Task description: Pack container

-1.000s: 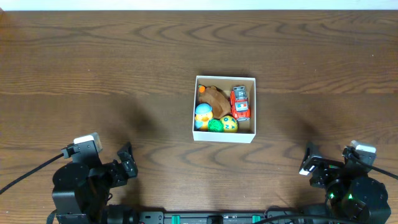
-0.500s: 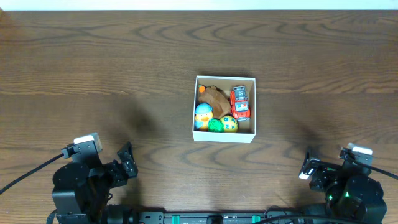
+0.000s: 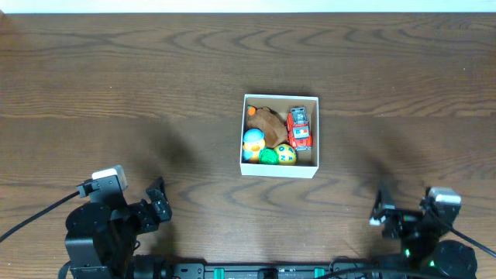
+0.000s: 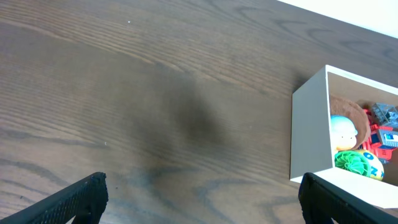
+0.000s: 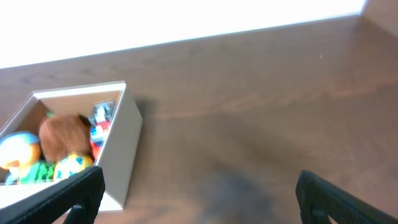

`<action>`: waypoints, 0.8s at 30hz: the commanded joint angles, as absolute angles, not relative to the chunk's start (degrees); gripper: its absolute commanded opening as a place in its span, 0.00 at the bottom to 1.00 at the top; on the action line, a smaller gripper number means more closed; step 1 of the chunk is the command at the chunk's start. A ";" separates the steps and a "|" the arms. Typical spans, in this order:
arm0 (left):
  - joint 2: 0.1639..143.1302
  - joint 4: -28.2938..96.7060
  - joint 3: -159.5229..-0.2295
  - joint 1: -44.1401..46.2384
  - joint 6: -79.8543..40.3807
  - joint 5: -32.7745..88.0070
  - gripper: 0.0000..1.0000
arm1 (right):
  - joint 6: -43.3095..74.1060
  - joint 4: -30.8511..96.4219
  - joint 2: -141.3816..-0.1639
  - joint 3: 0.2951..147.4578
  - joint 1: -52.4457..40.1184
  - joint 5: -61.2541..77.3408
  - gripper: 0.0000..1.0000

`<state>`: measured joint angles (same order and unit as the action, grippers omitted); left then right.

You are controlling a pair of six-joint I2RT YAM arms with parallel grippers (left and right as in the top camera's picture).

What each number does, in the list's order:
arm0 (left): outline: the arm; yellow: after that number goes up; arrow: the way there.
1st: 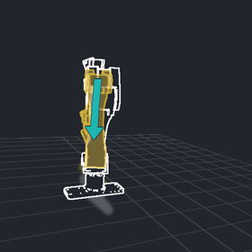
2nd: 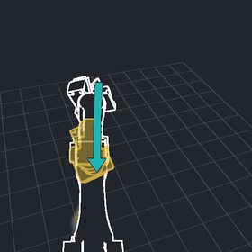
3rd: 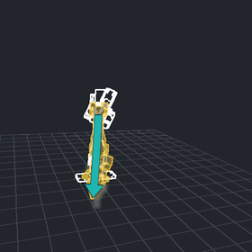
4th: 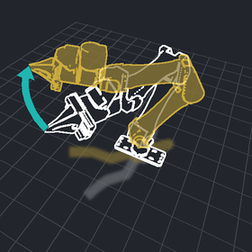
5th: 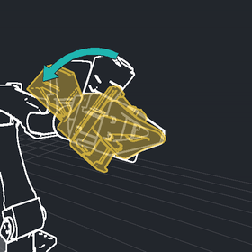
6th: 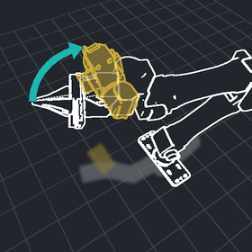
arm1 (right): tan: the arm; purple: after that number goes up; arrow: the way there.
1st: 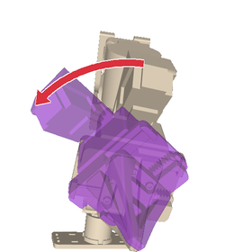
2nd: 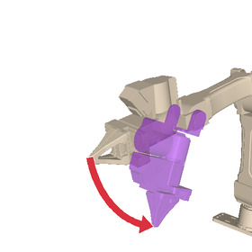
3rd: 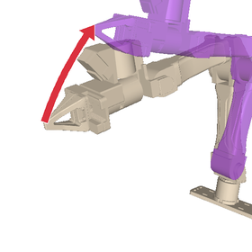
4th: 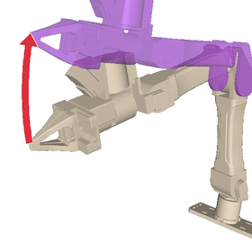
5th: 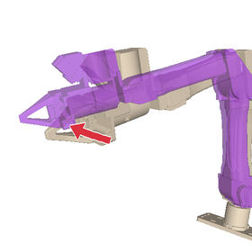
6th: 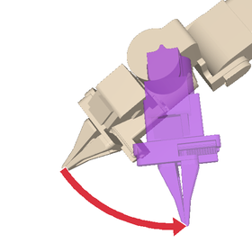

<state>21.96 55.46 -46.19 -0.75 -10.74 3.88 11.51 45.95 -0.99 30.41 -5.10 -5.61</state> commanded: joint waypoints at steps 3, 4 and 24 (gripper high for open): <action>21.69 55.51 -46.02 -0.91 -11.46 3.44 0.98 | 5.45 25.10 -0.97 19.00 -4.16 -1.43 0.99; 21.69 55.51 -46.02 -0.89 -11.46 3.44 0.98 | 5.45 20.73 -0.97 16.80 -4.03 -1.43 0.99; 21.69 55.51 -46.02 -0.89 -11.46 3.44 0.98 | 6.11 4.25 -0.36 0.34 -2.42 -0.16 0.99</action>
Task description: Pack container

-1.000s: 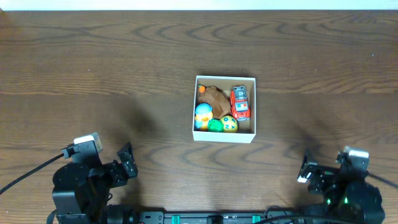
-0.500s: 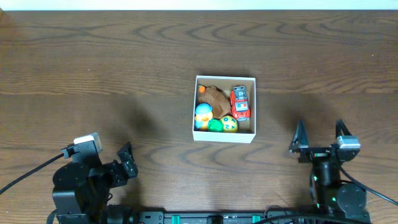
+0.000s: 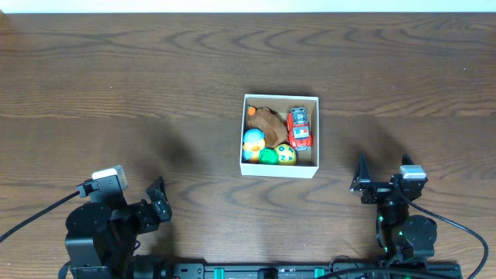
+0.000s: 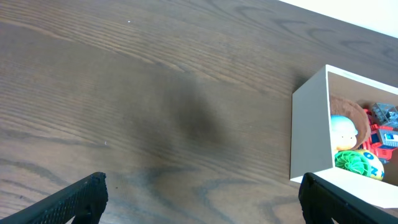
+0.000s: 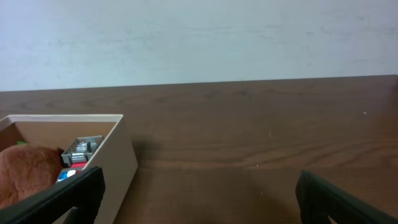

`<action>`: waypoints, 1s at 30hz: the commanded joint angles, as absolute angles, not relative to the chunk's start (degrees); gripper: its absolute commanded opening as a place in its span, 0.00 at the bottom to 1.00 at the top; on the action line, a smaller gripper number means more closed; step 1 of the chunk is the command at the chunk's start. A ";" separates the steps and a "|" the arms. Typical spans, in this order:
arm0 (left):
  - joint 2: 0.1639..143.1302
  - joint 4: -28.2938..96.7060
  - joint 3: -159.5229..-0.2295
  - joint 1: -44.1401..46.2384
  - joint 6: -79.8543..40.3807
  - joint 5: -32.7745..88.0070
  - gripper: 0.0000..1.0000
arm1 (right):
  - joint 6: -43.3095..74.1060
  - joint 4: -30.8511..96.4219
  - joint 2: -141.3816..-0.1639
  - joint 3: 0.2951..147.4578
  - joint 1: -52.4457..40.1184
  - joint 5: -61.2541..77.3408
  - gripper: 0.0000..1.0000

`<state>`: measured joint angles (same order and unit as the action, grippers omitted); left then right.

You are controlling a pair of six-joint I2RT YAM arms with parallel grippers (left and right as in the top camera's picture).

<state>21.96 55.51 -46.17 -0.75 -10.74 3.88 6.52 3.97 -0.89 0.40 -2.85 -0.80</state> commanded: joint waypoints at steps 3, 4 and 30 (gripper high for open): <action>21.69 55.51 -46.02 -0.89 -11.46 3.44 0.98 | 6.13 4.25 -0.38 0.34 -2.42 -0.16 0.99; 21.69 55.51 -46.02 -0.89 -11.46 3.44 0.98 | 6.11 4.25 -0.38 0.34 -2.42 -0.16 0.99; 16.43 53.76 -41.63 -0.95 -3.53 1.04 0.98 | 6.11 4.25 -0.38 0.34 -2.42 -0.16 0.99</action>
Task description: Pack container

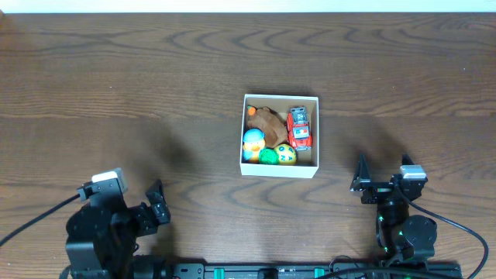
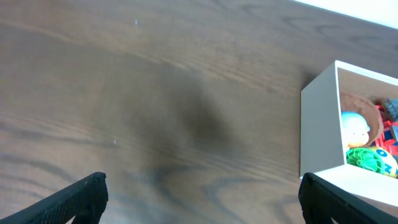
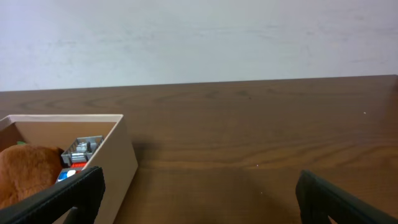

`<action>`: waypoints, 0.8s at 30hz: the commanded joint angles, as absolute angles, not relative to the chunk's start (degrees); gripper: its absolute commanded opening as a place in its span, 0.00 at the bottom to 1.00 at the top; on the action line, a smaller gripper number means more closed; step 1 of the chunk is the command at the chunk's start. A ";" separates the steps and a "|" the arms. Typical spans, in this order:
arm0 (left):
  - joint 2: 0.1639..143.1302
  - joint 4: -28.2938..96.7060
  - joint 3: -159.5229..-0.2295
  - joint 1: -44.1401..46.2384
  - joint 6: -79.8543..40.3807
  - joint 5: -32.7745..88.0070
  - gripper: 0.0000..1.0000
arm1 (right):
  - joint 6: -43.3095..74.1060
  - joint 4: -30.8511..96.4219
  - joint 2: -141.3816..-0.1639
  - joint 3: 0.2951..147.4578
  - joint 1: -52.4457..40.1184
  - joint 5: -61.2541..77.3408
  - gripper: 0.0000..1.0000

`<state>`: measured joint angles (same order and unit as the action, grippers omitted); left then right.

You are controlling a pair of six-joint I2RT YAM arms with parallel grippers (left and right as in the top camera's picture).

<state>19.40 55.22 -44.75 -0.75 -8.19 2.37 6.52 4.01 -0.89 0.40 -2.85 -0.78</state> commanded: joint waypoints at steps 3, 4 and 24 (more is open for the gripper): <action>12.34 46.74 -35.22 -0.95 -0.73 1.06 0.98 | 6.11 4.25 -0.38 0.34 -2.42 -0.16 0.99; 10.76 43.18 -32.45 -0.95 -0.01 1.04 0.98 | 6.11 4.25 -0.38 0.34 -2.42 -0.16 0.99; 0.10 -2.87 -0.23 -0.84 0.54 0.82 0.98 | 6.13 4.25 -0.38 0.34 -2.42 -0.16 0.99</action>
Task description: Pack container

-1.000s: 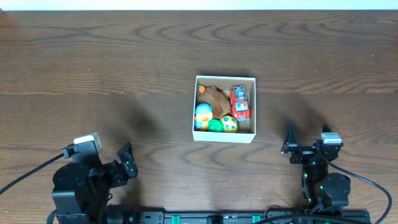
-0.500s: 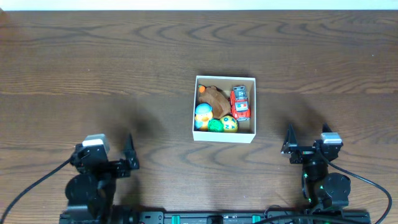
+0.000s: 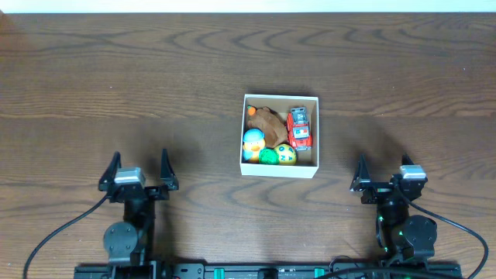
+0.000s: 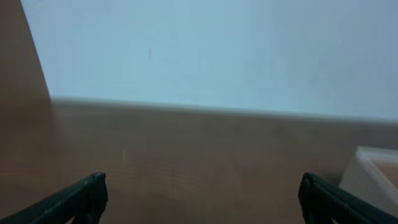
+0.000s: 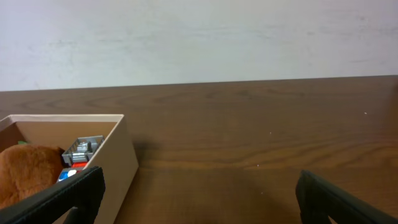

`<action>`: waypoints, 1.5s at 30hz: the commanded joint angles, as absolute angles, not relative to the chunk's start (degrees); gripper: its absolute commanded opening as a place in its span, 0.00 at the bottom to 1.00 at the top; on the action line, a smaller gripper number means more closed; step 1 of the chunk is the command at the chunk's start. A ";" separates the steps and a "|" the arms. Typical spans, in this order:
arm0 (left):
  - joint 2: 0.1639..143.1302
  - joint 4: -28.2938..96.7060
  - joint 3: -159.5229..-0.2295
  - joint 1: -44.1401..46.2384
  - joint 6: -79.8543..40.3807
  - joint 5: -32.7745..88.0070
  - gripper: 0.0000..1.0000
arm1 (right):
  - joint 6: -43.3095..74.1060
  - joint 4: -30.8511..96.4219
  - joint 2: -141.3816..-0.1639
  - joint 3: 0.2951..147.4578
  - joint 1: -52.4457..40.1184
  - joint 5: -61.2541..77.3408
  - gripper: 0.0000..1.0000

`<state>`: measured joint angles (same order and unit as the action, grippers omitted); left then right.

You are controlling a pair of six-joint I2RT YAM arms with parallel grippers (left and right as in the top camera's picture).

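A white open box (image 3: 280,172) stands mid-table holding a brown plush (image 3: 268,121), a red toy car (image 3: 299,128), a blue-and-white ball (image 3: 253,142), a green toy (image 3: 268,156) and a yellow ball (image 3: 286,153). My left gripper (image 3: 139,170) sits open at the front left, nothing between its fingers (image 4: 81,198). My right gripper (image 3: 382,173) sits open at the front right, empty; its view shows the box (image 5: 121,162) with the plush (image 5: 28,171) and car (image 5: 79,155) at left.
Dark wooden table (image 3: 116,85) all around the box. A pale wall (image 5: 199,37) runs behind the far edge. The box corner (image 4: 376,168) shows blurred at the right of the left wrist view.
My left arm has moved from a tilted pose at the front-left corner to a low, level rest further right; its camera now faces the wall. The right arm and box are unchanged.
Both arms were pulled back near the front edge with the box filled. The right arm then settled into its low rest pose, facing the wall. The left arm stayed tilted for two moments and now rests the same way.
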<state>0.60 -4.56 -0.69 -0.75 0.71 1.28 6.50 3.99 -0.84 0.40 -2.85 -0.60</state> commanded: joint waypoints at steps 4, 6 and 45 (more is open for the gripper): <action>0.10 3.75 -0.23 -0.84 -1.93 0.82 0.98 | 6.13 4.25 -0.38 0.34 -2.42 -0.16 0.99; 0.12 4.08 -0.23 -0.84 -3.64 0.84 0.98 | 6.11 4.25 -0.38 0.34 -2.42 -0.16 0.99; 0.23 4.05 -0.23 -0.84 -5.21 0.82 0.98 | 6.11 4.25 -0.38 0.34 -2.42 -0.16 0.99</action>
